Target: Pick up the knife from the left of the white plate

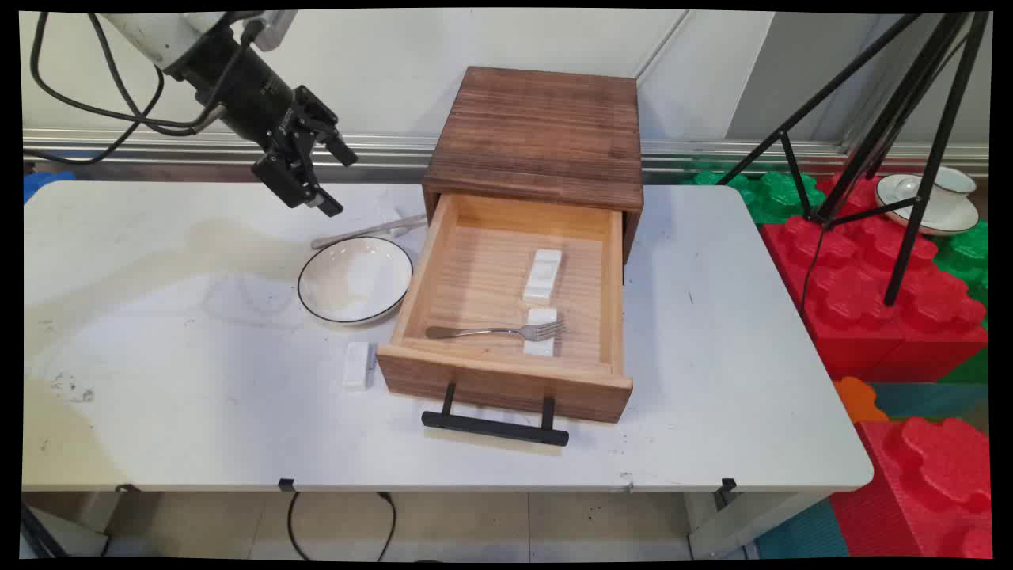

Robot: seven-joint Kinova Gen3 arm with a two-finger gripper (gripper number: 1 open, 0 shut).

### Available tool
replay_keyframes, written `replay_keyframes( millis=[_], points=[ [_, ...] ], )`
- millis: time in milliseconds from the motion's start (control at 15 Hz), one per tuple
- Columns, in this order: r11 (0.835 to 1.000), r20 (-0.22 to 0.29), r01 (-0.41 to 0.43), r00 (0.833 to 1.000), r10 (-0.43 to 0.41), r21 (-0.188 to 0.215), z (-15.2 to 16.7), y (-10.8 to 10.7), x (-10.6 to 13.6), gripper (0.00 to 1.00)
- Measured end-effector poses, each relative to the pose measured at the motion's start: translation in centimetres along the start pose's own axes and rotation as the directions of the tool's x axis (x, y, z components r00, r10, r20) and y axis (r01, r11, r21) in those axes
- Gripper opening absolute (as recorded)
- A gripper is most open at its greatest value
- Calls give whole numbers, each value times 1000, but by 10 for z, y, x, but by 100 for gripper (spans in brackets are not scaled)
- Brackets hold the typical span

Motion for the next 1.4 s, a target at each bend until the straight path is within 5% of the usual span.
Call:
replay_keyframes(
  millis=[867,1400],
  points=[
    [993,151,29,987,-46,111,42,-63,-52,100],
    [986,197,63,976,-94,154,85,-98,-72,100]
  ],
)
